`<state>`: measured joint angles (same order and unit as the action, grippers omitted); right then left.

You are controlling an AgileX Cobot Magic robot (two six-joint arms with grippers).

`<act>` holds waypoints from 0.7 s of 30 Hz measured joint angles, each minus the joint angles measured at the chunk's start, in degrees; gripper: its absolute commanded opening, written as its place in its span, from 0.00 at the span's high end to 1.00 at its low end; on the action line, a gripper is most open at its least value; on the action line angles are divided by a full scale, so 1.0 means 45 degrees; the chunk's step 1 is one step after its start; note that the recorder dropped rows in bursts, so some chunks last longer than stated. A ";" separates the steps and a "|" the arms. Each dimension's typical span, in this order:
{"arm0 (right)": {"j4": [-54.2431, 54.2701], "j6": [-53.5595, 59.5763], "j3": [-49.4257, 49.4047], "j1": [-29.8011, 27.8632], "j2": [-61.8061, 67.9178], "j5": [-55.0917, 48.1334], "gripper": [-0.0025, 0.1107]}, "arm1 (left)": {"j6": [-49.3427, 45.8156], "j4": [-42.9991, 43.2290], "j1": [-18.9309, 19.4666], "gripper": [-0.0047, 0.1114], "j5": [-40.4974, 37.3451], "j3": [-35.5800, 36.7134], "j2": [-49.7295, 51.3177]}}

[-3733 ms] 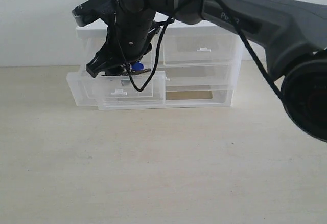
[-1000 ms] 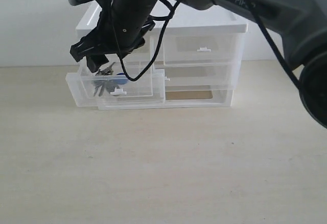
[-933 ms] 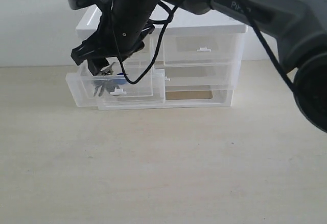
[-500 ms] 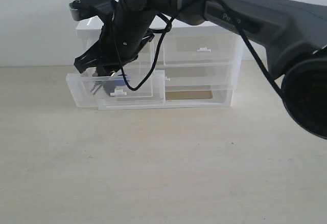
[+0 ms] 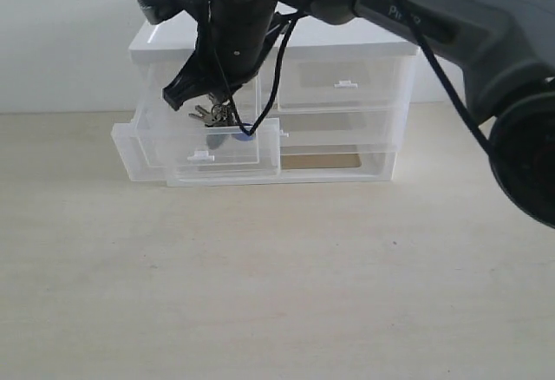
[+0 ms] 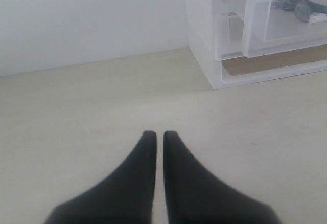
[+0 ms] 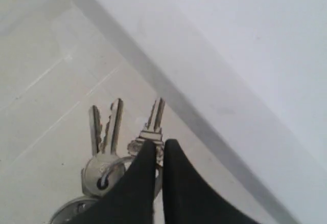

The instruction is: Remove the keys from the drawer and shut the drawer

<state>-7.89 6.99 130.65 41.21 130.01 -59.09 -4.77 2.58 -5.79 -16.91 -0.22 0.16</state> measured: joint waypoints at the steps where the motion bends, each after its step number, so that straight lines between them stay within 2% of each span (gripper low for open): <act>1: -0.0027 -0.0025 -0.0012 0.0000 -0.0152 -0.0022 0.98 | 0.0000 0.0000 0.0000 0.92 0.0000 0.0000 0.0000; 9: 0.0665 0.0364 0.0131 0.0000 -0.1298 -0.0440 0.96 | 0.0000 0.0000 0.0000 0.92 0.0000 0.0000 0.0000; 11: 0.1752 0.1069 0.0131 0.0000 -0.1340 -0.0810 0.84 | 0.0000 0.0000 0.0000 0.92 0.0000 0.0000 0.0000; 15: 0.3142 0.1672 0.0131 0.0023 -0.0952 -0.0967 0.48 | 0.0000 0.0000 0.0000 0.92 0.0000 0.0000 0.0000; 16: 0.3165 0.1616 0.0131 0.0023 -0.0824 -0.0917 0.45 | 0.0000 0.0000 0.0000 0.92 0.0000 0.0000 0.0000; 21: 0.1511 0.0589 0.0131 0.0023 -0.0046 -0.0788 0.48 | 0.0000 0.0000 0.0000 0.92 0.0000 0.0000 0.0000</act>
<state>-1.09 9.64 131.24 41.31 129.80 -62.64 -4.77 2.58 -5.79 -16.91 -0.22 0.16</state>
